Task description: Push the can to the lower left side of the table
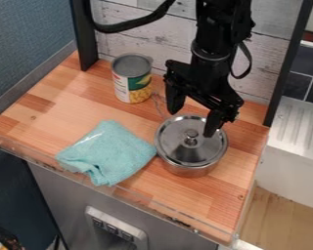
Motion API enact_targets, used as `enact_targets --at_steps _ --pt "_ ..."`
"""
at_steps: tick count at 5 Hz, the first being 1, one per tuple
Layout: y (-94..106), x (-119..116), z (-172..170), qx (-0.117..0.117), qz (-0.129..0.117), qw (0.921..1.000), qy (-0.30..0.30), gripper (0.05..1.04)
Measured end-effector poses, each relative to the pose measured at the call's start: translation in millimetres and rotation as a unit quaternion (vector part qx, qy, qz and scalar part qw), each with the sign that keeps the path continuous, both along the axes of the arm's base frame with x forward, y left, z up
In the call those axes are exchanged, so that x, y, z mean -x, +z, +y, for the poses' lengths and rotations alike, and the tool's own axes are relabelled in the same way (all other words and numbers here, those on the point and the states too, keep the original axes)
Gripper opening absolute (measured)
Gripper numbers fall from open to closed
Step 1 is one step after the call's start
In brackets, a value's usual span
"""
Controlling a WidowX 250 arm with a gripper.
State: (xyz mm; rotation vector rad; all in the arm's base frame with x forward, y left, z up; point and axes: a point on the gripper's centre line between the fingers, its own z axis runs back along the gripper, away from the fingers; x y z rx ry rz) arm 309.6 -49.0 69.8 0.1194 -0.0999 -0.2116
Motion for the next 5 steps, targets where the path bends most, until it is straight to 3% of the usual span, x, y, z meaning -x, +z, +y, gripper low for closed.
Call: enact_targets --at_steps 1,2,3,4,5 --pt "-9.8 2 0 -0.003 0.017 0.9999 -0.001 1.001" --pt "-1.3 -8 25 -0.005 0.010 0.9997 0.023 1.001" --pt "9.5 -20 54 -0.007 -0.004 0.9987 0.050 1.001" --pt "8.2 -33 82 -0.010 -0.009 0.9979 0.064 1.001" --pt "2.4 -54 109 0.006 -0.042 0.9978 0.051 1.001"
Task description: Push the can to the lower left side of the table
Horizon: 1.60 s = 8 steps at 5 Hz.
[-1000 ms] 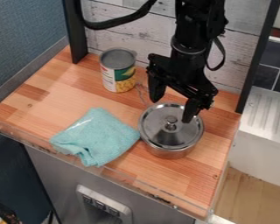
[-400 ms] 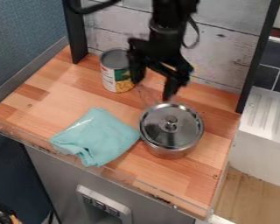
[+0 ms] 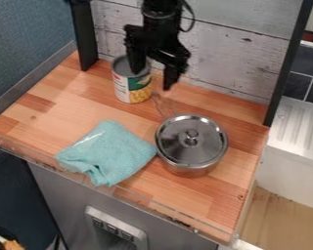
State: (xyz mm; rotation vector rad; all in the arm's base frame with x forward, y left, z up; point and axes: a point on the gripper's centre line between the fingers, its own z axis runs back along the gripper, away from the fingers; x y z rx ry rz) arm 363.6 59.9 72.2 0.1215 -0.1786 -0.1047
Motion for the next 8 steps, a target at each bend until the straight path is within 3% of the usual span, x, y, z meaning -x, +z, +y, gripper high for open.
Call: enact_targets --at_steps 1,2,3,4,6,7,8 --pt "-8.3 -23 13 0.023 -0.034 0.9986 -0.034 1.001" --pt "-9.1 -45 16 0.027 -0.057 0.9952 -0.075 1.001" --pt "-8.6 -60 25 0.023 -0.058 0.9947 -0.082 1.001" --pt "-3.9 -68 32 0.015 -0.055 0.9951 -0.081 1.001" --pt "-16.8 -60 34 0.012 -0.029 0.9971 -0.069 1.001" --pt "-51.5 -31 27 0.029 0.016 0.9975 -0.062 1.001" --pt "-56.3 -12 23 0.037 0.023 0.9972 -0.061 1.001"
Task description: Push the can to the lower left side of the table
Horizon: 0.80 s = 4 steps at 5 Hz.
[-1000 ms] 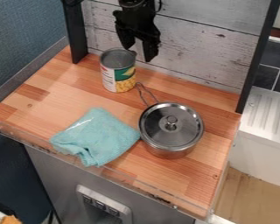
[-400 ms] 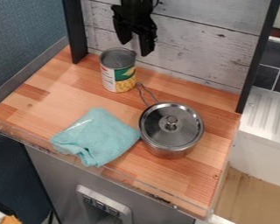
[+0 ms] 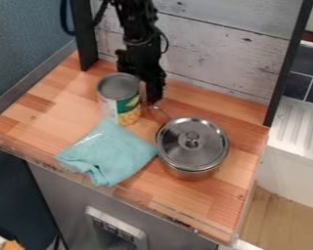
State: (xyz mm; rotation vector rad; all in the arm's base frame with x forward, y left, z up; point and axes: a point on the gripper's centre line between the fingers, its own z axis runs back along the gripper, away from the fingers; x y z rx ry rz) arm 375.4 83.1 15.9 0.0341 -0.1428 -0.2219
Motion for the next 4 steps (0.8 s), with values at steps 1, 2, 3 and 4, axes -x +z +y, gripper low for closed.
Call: enact_targets --at_steps 1,2,3,4 --pt "4.3 22 19 0.006 0.016 0.9998 0.011 1.001" --pt "14.1 44 42 0.018 0.027 0.9989 0.034 1.001" --pt "16.5 63 63 0.014 0.037 0.9971 0.066 1.001" --pt "16.0 78 76 0.008 0.055 0.9936 0.099 1.001"
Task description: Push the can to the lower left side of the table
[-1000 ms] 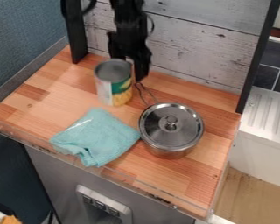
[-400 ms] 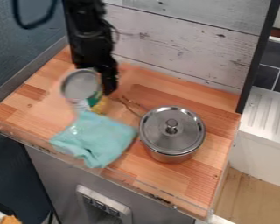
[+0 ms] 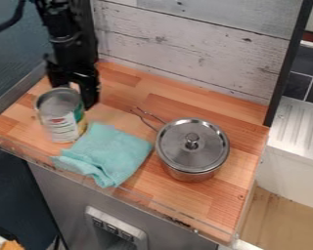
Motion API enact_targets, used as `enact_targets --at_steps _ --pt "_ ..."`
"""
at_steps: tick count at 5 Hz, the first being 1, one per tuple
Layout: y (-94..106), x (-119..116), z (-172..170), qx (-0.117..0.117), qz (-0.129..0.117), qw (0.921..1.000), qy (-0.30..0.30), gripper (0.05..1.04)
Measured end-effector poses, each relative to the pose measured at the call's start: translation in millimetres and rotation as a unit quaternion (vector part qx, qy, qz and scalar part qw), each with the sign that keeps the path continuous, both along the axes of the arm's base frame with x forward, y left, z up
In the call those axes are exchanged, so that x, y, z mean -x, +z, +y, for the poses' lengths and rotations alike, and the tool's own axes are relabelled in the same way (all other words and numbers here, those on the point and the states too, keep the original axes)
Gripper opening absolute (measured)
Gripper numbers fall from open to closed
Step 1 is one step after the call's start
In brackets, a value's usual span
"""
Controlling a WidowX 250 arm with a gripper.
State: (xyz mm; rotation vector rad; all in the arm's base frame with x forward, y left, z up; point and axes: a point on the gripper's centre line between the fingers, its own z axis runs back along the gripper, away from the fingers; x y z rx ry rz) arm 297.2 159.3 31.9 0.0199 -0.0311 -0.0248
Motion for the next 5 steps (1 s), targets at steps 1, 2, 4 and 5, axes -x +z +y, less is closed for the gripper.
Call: enact_targets --at_steps 1,2,4,5 --pt "0.3 14 14 -0.010 0.016 0.9992 0.034 1.001" --pt "-1.2 27 23 -0.021 0.039 0.9968 0.066 1.001" --pt "26.6 18 20 -0.025 -0.007 0.9971 0.071 1.001" --pt "50.6 8 16 -0.040 -0.037 0.9963 0.066 1.001"
